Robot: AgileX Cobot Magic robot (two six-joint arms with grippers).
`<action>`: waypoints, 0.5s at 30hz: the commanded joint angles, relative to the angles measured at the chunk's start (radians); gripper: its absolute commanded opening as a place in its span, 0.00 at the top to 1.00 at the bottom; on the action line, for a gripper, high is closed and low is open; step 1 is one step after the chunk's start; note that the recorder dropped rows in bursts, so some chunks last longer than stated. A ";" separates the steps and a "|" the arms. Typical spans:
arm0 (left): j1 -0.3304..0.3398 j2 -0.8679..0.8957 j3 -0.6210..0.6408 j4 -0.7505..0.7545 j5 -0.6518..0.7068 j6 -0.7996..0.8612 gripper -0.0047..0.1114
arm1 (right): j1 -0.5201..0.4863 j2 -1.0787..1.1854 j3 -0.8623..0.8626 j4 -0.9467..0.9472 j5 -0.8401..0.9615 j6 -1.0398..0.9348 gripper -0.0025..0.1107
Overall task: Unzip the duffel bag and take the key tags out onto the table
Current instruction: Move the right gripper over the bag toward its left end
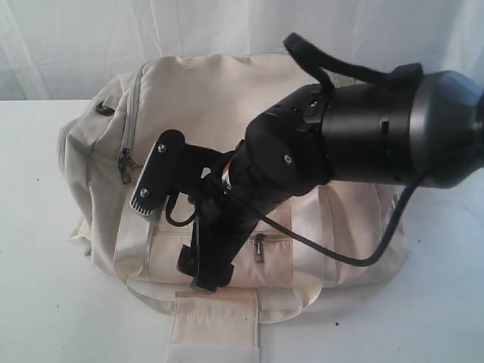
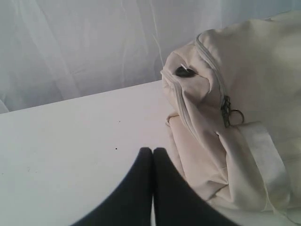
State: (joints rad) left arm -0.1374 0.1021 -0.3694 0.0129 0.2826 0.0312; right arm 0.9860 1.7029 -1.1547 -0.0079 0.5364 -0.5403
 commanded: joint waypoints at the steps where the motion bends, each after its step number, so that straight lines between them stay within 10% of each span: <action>1: -0.007 -0.009 0.009 -0.003 -0.004 0.004 0.96 | 0.001 0.049 -0.009 -0.059 -0.040 -0.013 0.16; 9: -0.007 -0.009 0.009 -0.003 -0.004 0.004 0.96 | 0.001 0.135 -0.009 -0.062 -0.045 -0.013 0.31; 15: -0.007 -0.009 0.009 -0.003 -0.006 0.004 0.96 | 0.001 0.152 -0.009 -0.062 -0.031 0.031 0.68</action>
State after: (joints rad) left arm -0.1374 0.1021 -0.3678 0.0129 0.2826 0.0349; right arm 0.9860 1.8467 -1.1619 -0.0741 0.4864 -0.5402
